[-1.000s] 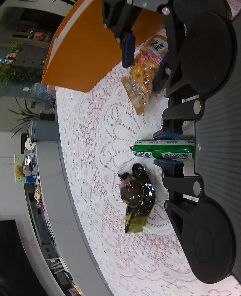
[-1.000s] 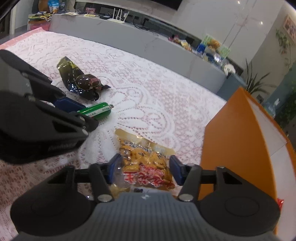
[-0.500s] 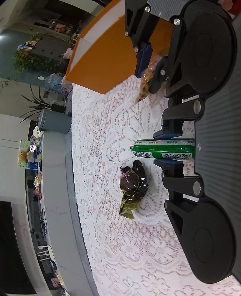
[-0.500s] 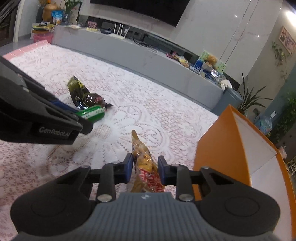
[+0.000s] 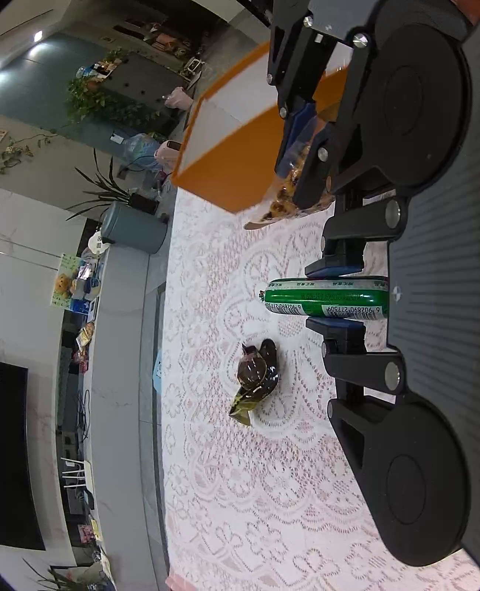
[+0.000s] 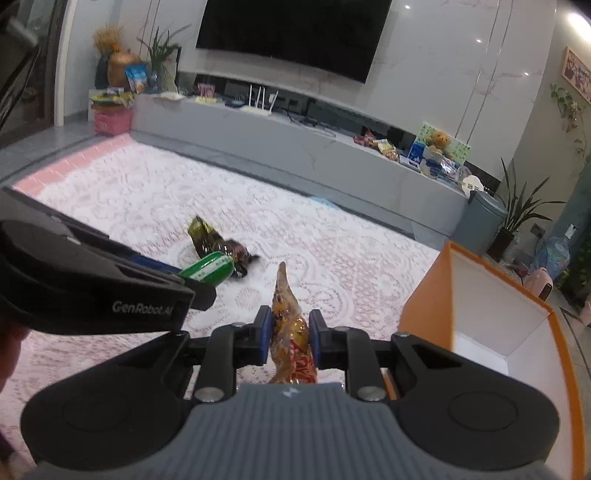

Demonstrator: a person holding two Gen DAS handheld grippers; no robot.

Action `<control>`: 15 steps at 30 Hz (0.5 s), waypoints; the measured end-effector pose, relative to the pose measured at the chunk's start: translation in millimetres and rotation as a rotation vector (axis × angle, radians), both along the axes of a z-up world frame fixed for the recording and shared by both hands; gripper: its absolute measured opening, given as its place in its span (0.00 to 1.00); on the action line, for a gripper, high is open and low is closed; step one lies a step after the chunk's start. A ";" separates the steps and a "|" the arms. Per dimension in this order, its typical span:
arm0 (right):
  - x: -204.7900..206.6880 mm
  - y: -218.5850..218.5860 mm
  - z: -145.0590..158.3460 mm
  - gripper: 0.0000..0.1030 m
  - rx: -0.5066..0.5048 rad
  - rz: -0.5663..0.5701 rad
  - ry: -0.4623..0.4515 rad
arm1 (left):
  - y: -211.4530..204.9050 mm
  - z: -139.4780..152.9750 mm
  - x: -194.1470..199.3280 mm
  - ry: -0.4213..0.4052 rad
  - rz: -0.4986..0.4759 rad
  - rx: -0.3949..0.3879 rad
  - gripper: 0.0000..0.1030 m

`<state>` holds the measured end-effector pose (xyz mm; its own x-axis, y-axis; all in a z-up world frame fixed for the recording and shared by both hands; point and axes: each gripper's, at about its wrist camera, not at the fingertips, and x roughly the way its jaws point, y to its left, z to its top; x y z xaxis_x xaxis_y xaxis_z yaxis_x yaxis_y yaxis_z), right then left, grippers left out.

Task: Organize snacks
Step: 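Carry the green sausage and dried-meat pack over the box with both tools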

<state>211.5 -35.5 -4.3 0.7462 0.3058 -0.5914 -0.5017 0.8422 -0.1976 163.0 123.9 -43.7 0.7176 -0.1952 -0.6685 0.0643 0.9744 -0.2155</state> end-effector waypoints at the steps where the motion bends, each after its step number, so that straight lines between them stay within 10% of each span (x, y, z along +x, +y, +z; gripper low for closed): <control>1: -2.6 -4.6 6.0 0.18 0.018 0.003 0.005 | -3.2 5.4 -3.7 -0.009 -0.002 0.006 0.23; 15: -17.6 -102.9 77.3 0.18 0.135 -0.056 -0.022 | -77.5 68.8 -9.0 -0.075 -0.110 0.072 0.23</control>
<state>193.9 -138.3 73.0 0.7764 0.3393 -0.5311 -0.4503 0.8883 -0.0908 153.9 46.4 25.1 0.7430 -0.2286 -0.6291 0.1843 0.9734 -0.1361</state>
